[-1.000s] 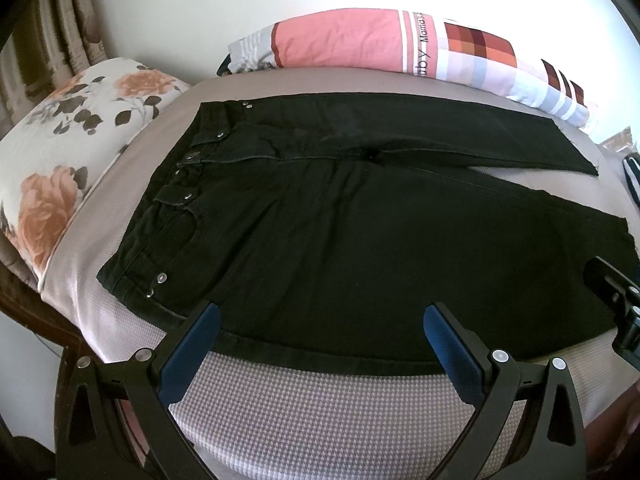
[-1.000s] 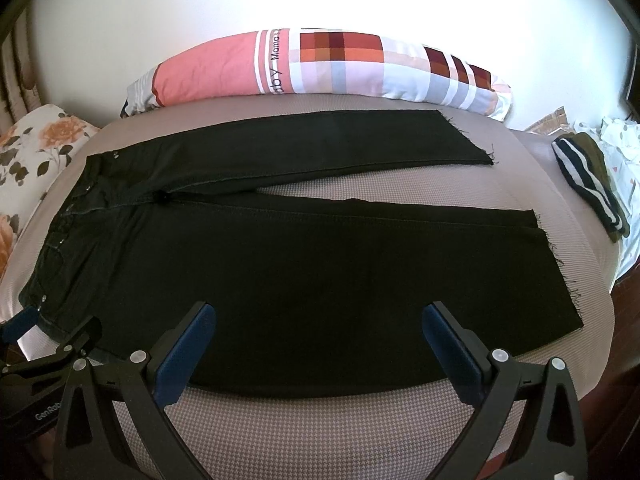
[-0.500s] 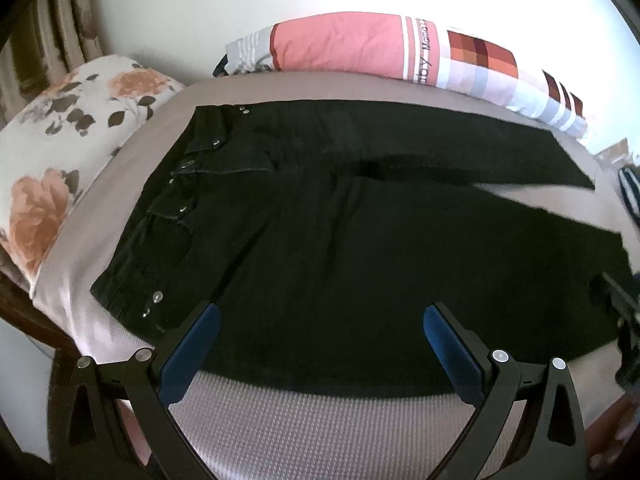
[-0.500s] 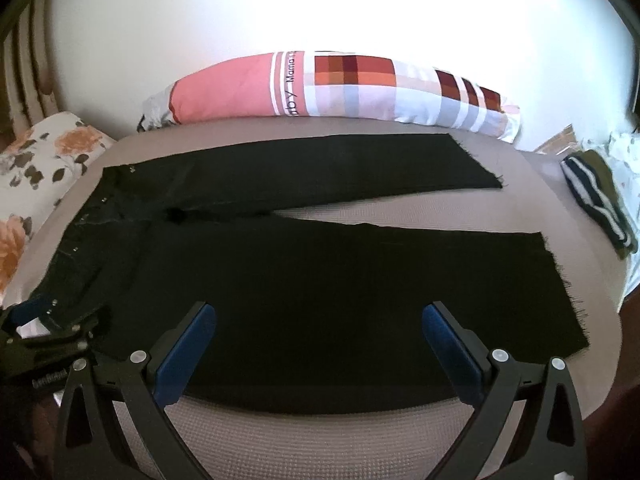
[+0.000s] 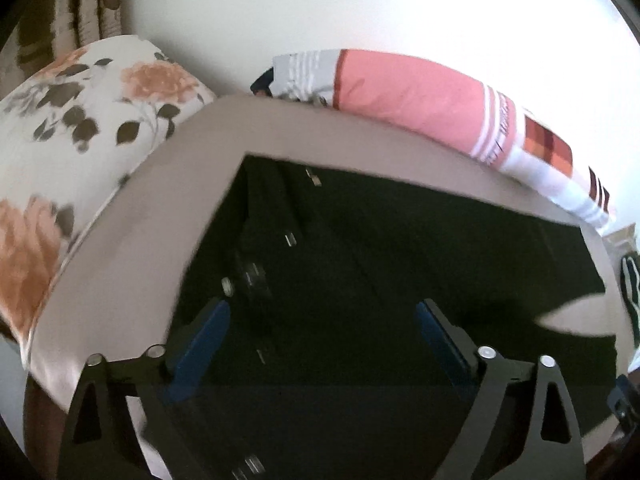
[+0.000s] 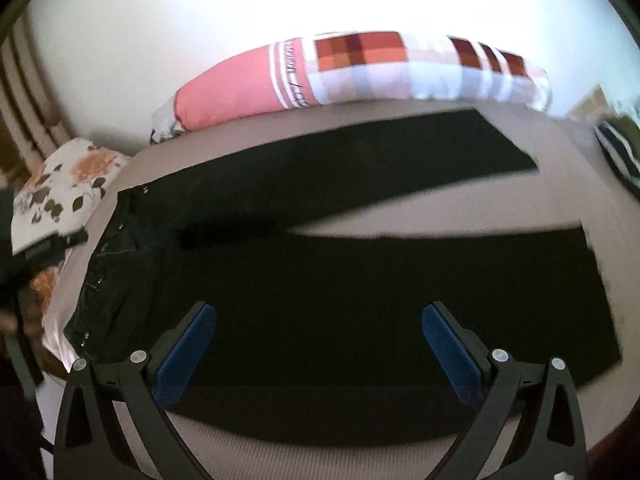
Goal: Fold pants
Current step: 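Lower both tools onto the black jeans along the leg edge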
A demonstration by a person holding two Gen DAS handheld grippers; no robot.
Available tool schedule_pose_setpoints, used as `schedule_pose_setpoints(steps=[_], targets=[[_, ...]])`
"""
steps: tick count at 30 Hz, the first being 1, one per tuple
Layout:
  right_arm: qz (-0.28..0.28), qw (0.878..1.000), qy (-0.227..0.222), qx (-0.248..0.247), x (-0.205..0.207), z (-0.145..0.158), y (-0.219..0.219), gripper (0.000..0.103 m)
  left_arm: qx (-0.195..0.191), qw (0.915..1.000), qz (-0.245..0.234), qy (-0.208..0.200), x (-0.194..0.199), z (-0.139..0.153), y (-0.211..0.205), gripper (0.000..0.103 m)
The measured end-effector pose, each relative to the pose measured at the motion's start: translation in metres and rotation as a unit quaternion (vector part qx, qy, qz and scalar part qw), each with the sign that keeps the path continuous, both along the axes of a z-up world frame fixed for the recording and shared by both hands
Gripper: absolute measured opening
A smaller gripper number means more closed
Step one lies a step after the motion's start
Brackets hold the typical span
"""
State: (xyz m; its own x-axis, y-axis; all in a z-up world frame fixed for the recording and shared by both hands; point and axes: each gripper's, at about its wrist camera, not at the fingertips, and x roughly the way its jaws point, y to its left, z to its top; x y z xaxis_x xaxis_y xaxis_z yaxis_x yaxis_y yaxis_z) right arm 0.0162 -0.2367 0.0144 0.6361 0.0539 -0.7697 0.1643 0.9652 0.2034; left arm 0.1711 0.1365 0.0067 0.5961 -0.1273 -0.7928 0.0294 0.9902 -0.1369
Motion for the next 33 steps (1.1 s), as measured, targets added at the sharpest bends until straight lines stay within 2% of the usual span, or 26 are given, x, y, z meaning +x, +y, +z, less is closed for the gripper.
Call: schedule_pose_setpoints(steps=[4, 8, 10, 12, 15, 18, 23, 26, 28, 32, 33], targets=[[0.017, 1.000, -0.004, 0.001, 0.027, 0.003, 0.005, 0.103, -0.040, 0.9991, 0.006, 0.014, 0.047, -0.006, 0.034, 0.085], [0.034, 0.999, -0.006, 0.012, 0.056, -0.001, 0.009, 0.103, -0.082, 0.9961, -0.008, 0.029, 0.086, -0.021, 0.054, 0.074], [0.035, 0.999, 0.006, 0.018, 0.068, -0.006, 0.010, 0.103, -0.109, 0.9932, -0.015, 0.039, 0.105, -0.031, 0.063, 0.069], [0.031, 0.999, 0.020, 0.032, 0.082, -0.013, 0.011, 0.103, -0.145, 0.9878, -0.022, 0.051, 0.123, -0.041, 0.072, 0.060], [0.019, 0.997, 0.035, 0.062, 0.099, -0.024, 0.011, 0.103, -0.189, 0.9792, -0.019, 0.070, 0.148, -0.055, 0.088, 0.055], [0.009, 0.995, 0.042, 0.090, 0.114, -0.034, 0.013, 0.103, -0.198, 0.9764, -0.024, 0.083, 0.166, -0.065, 0.099, 0.052], [0.009, 0.995, 0.050, 0.090, 0.139, -0.043, 0.021, 0.103, -0.245, 0.9615, -0.044, 0.116, 0.189, -0.077, 0.111, 0.049], [0.017, 0.995, 0.052, 0.080, 0.153, -0.046, 0.028, 0.103, -0.266, 0.9533, -0.060, 0.130, 0.200, -0.082, 0.112, 0.040], [0.024, 0.995, 0.053, 0.075, 0.162, -0.047, 0.032, 0.103, -0.271, 0.9506, -0.067, 0.135, 0.206, -0.083, 0.111, 0.035], [0.036, 0.996, 0.052, 0.062, 0.177, -0.049, 0.038, 0.103, -0.296, 0.9413, -0.078, 0.143, 0.216, -0.088, 0.110, 0.017], [0.040, 0.996, 0.051, 0.058, 0.179, -0.049, 0.039, 0.103, -0.301, 0.9396, -0.083, 0.141, 0.217, -0.088, 0.110, 0.017]])
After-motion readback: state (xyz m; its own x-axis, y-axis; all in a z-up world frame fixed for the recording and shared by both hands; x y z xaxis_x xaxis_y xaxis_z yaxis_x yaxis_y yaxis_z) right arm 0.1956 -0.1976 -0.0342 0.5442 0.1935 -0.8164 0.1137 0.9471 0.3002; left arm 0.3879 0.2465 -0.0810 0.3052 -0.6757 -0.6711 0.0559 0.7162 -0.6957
